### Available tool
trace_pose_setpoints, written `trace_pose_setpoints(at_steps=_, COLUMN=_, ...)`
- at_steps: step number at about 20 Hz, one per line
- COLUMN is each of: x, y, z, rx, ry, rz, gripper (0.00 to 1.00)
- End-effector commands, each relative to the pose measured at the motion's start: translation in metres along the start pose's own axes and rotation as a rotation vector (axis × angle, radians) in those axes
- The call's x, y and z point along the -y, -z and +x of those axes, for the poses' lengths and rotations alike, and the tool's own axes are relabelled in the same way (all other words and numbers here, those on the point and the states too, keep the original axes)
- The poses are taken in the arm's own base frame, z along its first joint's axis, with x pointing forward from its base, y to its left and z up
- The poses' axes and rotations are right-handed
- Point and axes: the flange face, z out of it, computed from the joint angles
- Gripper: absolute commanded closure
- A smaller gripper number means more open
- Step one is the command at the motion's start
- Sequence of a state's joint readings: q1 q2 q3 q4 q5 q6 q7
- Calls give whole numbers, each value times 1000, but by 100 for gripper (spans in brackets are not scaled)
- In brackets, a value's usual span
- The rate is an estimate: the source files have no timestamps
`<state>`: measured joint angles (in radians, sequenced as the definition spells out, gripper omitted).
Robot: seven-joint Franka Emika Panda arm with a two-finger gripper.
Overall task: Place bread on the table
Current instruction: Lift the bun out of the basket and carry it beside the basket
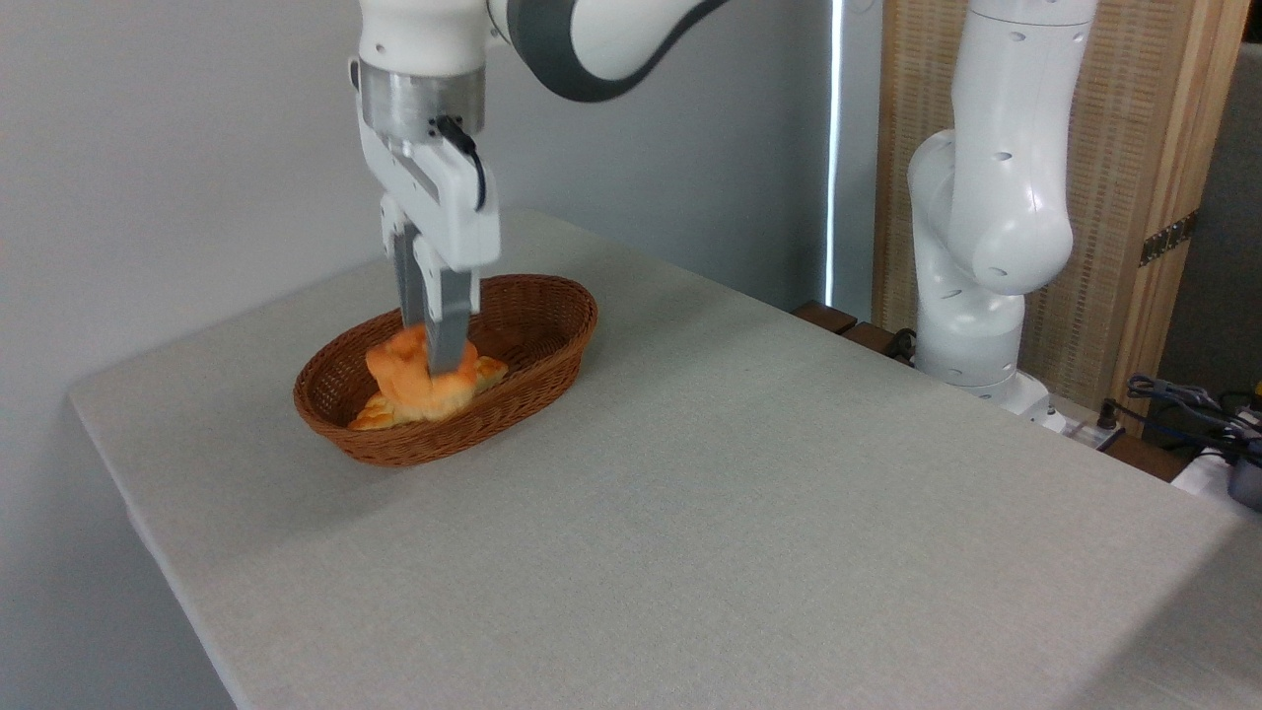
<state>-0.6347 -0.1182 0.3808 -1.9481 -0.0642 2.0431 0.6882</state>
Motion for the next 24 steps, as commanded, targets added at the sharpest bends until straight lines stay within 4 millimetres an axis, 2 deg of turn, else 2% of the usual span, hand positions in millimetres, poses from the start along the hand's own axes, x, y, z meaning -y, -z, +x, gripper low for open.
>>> trace_pose_setpoints(at_steps=1, x=13, y=-18, z=-1, rx=91, ry=-31, rz=63, gripper=53)
trace_pose_setpoints(at_steps=4, x=37, y=-36, z=-18, rx=158, ry=-10, rz=89, gripper=52)
trace_pose_setpoints(at_steps=7, x=46, y=-49, z=-25, rx=202, ry=-8, rz=100, gripper=52)
trace_pose_setpoints(at_steps=12, x=46, y=-52, z=-25, rx=207, ry=-9, rz=99, gripper=46)
trace_pose_setpoints(at_steps=15, x=47, y=-61, z=-25, rx=225, ry=-16, rz=94, gripper=46)
trace_pose_setpoints(at_steps=18, x=46, y=-59, z=-24, rx=220, ry=-16, rz=95, gripper=43)
trace_pose_setpoints(at_steps=24, x=43, y=-55, z=-22, rx=190, ry=18, rz=70, gripper=43)
